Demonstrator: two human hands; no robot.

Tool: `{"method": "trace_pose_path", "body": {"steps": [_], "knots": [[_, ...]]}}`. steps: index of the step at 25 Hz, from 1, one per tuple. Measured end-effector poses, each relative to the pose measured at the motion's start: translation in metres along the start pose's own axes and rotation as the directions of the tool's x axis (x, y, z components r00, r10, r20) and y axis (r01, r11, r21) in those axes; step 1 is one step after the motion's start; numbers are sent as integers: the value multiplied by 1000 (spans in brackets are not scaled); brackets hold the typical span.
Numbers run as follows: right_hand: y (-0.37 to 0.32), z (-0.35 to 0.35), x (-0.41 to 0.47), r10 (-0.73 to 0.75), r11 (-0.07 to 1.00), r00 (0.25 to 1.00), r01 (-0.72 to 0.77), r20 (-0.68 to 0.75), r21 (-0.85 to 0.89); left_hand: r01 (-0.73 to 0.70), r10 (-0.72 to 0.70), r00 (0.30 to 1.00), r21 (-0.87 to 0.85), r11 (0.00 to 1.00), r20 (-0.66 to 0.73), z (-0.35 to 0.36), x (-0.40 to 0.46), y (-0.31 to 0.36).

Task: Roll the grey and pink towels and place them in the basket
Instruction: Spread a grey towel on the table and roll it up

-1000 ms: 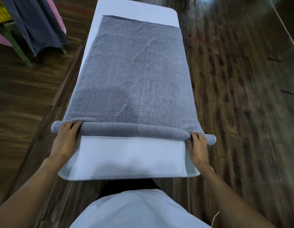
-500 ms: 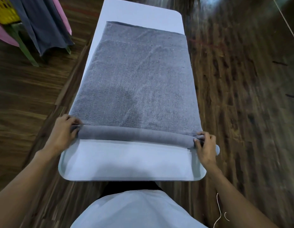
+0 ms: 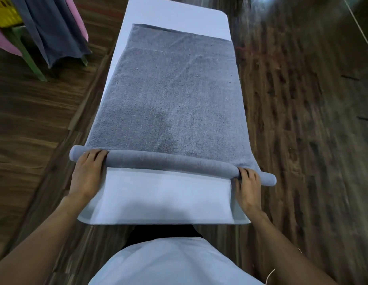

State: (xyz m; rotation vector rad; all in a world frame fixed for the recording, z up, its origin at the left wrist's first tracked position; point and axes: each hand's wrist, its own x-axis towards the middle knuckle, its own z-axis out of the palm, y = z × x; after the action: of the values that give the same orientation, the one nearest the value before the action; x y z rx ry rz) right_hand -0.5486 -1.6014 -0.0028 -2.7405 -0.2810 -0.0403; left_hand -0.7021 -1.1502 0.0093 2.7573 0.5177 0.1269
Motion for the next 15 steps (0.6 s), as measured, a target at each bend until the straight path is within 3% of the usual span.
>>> {"method": "trace_pose_path", "body": {"steps": [4,9,11,13,15], "knots": [[1,-6,-5,-2,1000,996,0,88,16,-37,42,995,-54,998,86,-15,-8,-11],[15,-22,-14,-91,991,962,63,258,115,-111,135,933,-91,990,334,-30,-2,-33],[16,-24,0,-57,977,968,4,245,212,-94,134,947,-147,985,293,-34,15,-23],[8,-22,17,67,951,983,-114,169,286,-64,88,984,-159,985,155,-34,29,-11],[-5,-18,24,192,948,980,-200,53,247,-56,56,998,0,998,0,-30,28,-4]]}}
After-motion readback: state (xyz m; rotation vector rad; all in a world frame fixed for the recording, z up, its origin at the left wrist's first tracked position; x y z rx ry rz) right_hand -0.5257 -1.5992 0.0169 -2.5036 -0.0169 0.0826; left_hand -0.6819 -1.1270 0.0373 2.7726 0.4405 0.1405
